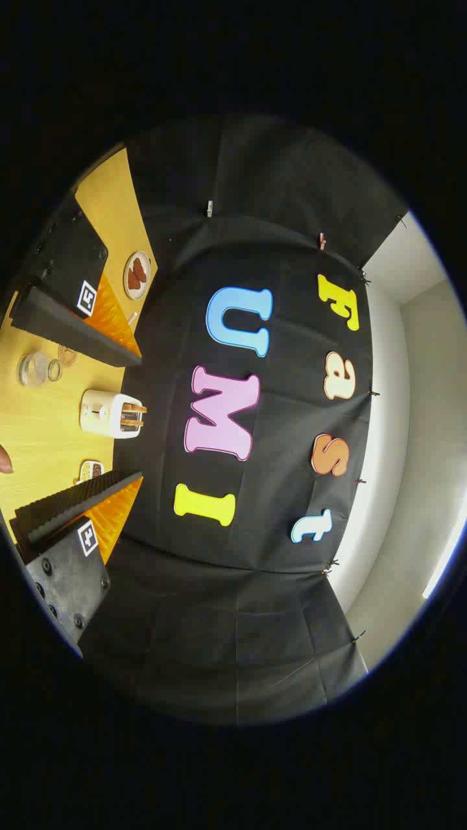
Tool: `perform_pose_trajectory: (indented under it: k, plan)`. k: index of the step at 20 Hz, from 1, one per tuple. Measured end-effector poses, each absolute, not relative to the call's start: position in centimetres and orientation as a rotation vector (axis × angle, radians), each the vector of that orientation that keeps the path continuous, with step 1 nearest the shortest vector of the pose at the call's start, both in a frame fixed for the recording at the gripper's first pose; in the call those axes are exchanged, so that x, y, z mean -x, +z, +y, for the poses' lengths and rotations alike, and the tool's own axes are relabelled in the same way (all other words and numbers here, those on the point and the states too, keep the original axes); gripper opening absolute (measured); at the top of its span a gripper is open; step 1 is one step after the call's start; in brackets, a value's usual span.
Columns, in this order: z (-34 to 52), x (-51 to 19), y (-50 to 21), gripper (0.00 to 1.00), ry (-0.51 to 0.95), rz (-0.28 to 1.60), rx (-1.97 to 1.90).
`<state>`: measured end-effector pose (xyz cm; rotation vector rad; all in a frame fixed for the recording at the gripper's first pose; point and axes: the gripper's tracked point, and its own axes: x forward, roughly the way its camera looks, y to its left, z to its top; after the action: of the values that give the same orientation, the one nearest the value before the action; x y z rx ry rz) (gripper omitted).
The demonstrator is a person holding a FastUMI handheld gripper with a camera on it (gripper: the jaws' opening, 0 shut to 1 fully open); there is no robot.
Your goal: Take the bottle from table, then pour the juice into the cup, finally place the bottle on the coaster
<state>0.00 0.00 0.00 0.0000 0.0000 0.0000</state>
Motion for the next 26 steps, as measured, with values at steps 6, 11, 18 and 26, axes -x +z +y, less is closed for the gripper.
perform_pose_trajectory:
  k: [6,11,18,26]
  plan:
    - [1.1,0.0,0.3,0.97,0.02,-0.012,-0.011]
    - [1.7,0.0,0.5,0.97,0.038,-0.022,0.019]
    - [2.2,0.1,-0.5,0.97,0.053,-0.015,0.001]
    - [4.9,0.8,-8.3,0.97,0.119,0.026,-0.044]
